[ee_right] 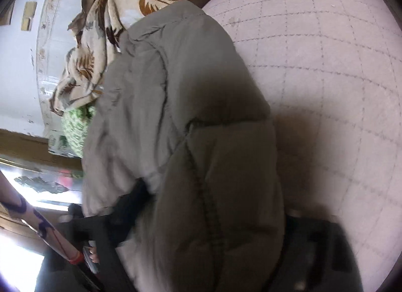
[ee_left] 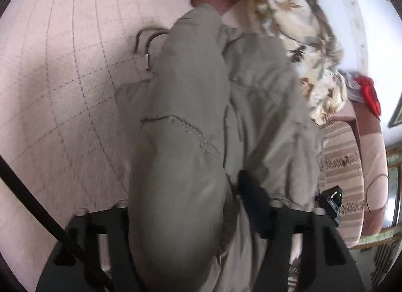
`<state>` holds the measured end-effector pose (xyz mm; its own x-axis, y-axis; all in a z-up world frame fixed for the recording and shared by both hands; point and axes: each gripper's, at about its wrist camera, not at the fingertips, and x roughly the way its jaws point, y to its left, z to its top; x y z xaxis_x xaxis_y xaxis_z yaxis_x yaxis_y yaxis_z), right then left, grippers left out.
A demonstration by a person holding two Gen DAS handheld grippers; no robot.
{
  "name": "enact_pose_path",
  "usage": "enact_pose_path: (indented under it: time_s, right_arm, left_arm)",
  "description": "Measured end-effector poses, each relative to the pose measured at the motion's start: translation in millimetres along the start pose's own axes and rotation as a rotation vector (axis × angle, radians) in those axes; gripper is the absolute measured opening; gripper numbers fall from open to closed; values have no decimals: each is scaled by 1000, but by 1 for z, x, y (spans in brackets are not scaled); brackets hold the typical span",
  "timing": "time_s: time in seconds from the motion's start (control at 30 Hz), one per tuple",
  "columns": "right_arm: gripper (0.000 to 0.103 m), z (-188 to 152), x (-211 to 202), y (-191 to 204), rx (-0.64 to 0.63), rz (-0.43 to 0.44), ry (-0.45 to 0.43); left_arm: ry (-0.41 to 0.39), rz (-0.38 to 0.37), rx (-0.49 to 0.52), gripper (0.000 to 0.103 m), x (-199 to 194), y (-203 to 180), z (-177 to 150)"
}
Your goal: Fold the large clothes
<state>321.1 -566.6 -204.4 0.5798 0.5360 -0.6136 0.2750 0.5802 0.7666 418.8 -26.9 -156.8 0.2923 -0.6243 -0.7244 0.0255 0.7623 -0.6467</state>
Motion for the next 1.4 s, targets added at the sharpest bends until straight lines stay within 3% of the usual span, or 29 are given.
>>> enact_pose_path:
  time_s: [0.03,0.1,0.17,0.23,0.27,0.33,0.4,0.43,0.5,0.63,0.73,0.83,0.9,0.97,1.07,1.17,1.23,1.3,1.4]
  right_arm:
    - [56,-2,-5,4,3,11,-1]
    - [47,-9,-21,9,-8,36,-4]
    - [47,-20,-39,15,-22,69,-9]
    - [48,-30,-48,13,-27,74,-5]
    - [51,-34,-48,9,-29,58,-1]
    - [75,-34,-39,-6,2,-5,-11]
    - [84,-34,-34,-26,80,-2,-27]
    - [85,-35,-35,-30,115,1,-43]
    - [85,-37,-46,-24,126,-30,-98]
    - [85,-46,-92,9,-2,-165,-243]
    - [85,-58,-135,30,-78,-249,-361]
    - [85,-78,-157,56,-151,-296,-410]
    - [79,-96,-160,69,-209,-306,-407]
    - [71,-121,-149,83,-274,-314,-376]
    - [69,-153,-123,91,-348,-336,-327]
    - [69,-165,-84,88,-360,-375,-258]
    - [69,-166,-67,80,-362,-445,-269]
    - [69,-165,-57,82,-401,-514,-282]
    - [69,-172,-66,96,-443,-531,-301]
  left_arm:
    - [2,-10,15,52,-11,-8,-7]
    - [12,-29,23,52,-25,-15,-21]
    - [27,-18,2,53,-28,-10,-32]
    - [31,37,-6,62,-20,-4,-36]
    - [31,81,-12,70,-11,1,-35]
    - [23,72,-101,74,-3,17,-33]
    - [1,54,-161,74,-9,20,-33]
    - [-23,67,-160,74,-18,15,-35]
    - [-63,106,-99,74,-36,1,-38]
    - [-182,177,-10,74,-82,-14,-53]
    - [-261,283,53,74,-110,-30,-69]
    - [-293,394,152,74,-116,-43,-98]
    - [-288,420,208,74,-109,-49,-114]
    - [-265,461,269,74,-93,-50,-132]
    - [-236,599,293,75,-61,-46,-144]
    - [-279,619,270,76,-57,-43,-146]
    - [-299,633,283,76,-63,-49,-148]
    - [-365,677,313,76,-76,-62,-155]
    - [-588,815,358,76,-111,-84,-181]
